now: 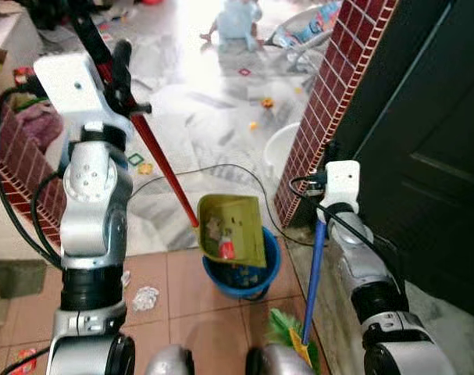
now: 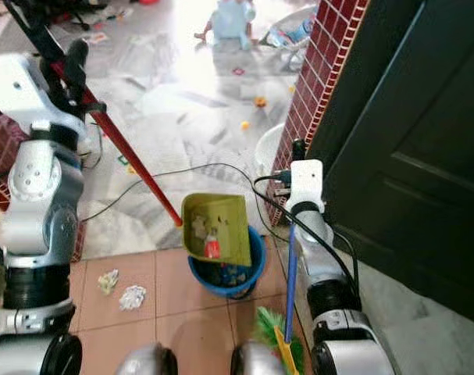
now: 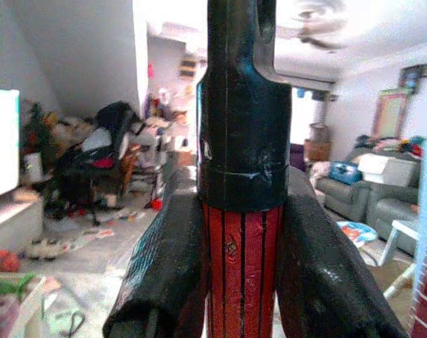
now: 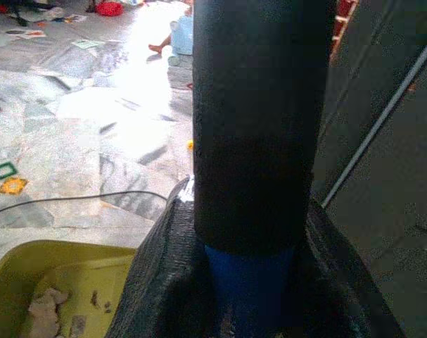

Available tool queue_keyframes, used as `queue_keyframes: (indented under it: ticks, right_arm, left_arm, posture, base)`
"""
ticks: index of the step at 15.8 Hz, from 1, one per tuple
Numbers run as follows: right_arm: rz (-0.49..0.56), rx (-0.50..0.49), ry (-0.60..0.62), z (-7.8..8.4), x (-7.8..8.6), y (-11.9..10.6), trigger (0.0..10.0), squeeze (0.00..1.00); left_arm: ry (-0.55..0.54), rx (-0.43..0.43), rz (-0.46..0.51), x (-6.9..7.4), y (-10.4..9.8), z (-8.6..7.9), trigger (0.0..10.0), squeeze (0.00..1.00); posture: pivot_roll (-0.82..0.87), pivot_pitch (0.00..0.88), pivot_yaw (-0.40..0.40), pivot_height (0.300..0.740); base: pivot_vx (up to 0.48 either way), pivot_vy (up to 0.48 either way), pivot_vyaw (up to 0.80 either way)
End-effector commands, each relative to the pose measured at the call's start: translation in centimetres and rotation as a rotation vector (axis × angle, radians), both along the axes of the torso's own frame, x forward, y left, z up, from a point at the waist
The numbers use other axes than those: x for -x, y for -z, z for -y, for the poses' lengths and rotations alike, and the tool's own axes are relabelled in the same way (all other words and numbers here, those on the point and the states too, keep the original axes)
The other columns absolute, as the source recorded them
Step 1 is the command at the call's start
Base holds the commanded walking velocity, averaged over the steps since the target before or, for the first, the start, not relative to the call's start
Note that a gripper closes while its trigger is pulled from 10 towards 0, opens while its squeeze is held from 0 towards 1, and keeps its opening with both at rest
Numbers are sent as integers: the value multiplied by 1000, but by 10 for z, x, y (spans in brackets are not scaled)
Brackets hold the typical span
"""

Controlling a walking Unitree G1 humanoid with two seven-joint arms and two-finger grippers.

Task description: Sweep floor

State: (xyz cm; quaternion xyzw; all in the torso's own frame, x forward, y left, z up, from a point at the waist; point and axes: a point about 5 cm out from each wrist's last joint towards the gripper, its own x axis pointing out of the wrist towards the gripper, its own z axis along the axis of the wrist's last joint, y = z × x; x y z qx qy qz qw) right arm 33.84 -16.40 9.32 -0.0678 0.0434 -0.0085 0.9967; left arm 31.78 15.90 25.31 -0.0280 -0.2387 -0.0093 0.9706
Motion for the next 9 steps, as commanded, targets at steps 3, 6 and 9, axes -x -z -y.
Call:
queue_keyframes:
  ticks: [3, 6, 9]
  right_arm:
    - [45, 12, 1, 3, -4, -10, 10000, 0]
    - [45, 13, -1, 2, -5, -10, 10000, 0]
    - [42, 11, 1, 1, -5, -10, 10000, 0]
  left_arm:
    - [97, -181, 79, 9, -2, 22, 10000, 0]
    - [221, -217, 116, 14, -4, 46, 10000, 0]
    - [503, -330, 157, 29, -12, 90, 10000, 0]
  posture:
    - [-39, 59, -10, 740]
    - [-33, 58, -12, 740]
    - [-29, 58, -13, 740]
  base:
    - [0, 0, 0]
    - [0, 0, 0]
    - [0, 0, 0]
